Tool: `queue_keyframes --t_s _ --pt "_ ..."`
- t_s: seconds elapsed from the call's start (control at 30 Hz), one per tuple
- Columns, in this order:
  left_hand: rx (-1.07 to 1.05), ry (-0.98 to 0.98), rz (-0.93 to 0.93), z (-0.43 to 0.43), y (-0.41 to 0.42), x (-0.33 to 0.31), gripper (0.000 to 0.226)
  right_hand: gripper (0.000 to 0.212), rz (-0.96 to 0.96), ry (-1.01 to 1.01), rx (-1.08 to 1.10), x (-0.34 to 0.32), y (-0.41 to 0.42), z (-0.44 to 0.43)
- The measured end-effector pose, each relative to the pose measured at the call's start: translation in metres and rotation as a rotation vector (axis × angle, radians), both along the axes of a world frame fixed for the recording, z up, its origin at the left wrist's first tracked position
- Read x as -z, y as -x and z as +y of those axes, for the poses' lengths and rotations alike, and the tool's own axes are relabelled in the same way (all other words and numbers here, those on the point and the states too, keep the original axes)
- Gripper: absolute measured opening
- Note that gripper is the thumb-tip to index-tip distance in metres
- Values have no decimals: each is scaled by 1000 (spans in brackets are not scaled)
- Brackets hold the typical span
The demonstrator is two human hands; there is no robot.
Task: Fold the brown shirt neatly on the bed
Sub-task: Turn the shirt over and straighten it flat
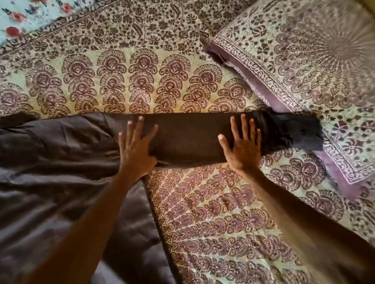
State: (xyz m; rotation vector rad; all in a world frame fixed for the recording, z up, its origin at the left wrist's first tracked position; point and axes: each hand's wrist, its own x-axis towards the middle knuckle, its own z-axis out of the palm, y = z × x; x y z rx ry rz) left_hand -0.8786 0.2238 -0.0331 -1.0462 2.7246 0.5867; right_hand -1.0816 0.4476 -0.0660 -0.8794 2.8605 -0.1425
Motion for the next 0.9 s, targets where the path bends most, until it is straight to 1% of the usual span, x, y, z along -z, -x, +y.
queue_keyframes --t_s 0.07,0.1,0.17,0.23,0.3,0.37,0.47,0.57,0.63,0.8,0.83,0.87,0.9 --pt "115 -106 30 33 29 3 85 69 -2 -7 58 -2 21 16" --pt "146 -120 28 50 45 4 79 69 -3 -6 59 -4 26 19" --pt "173 -84 13 77 69 9 74 69 -22 -7 -28 -7 26 22" --pt "143 -63 -15 95 85 17 79 69 -29 -3 -125 -8 33 39" --pt "103 -37 -23 101 90 23 88 72 -39 16 -76 -9 49 66" --pt "85 -23 -16 103 91 25 92 73 -69 27 -37 -11 68 88" --pt "86 -24 -59 103 92 25 92 74 -102 56 -102 -14 73 93" --pt "65 -31 -110 107 99 15 88 71 -103 146 -53 -20 69 94" --pt "57 -47 -141 109 102 10 88 68 -131 169 7 -20 66 101" --pt "59 -92 -213 111 117 3 91 65 -199 178 -22 -26 75 105" --pt "78 -110 -214 110 121 3 92 62 -175 188 -16 -31 72 104" --pt "64 -134 -196 110 121 2 90 57 -111 202 -20 -30 69 103" --pt "38 -133 -115 113 127 3 85 50 -44 213 -47 -36 68 108"
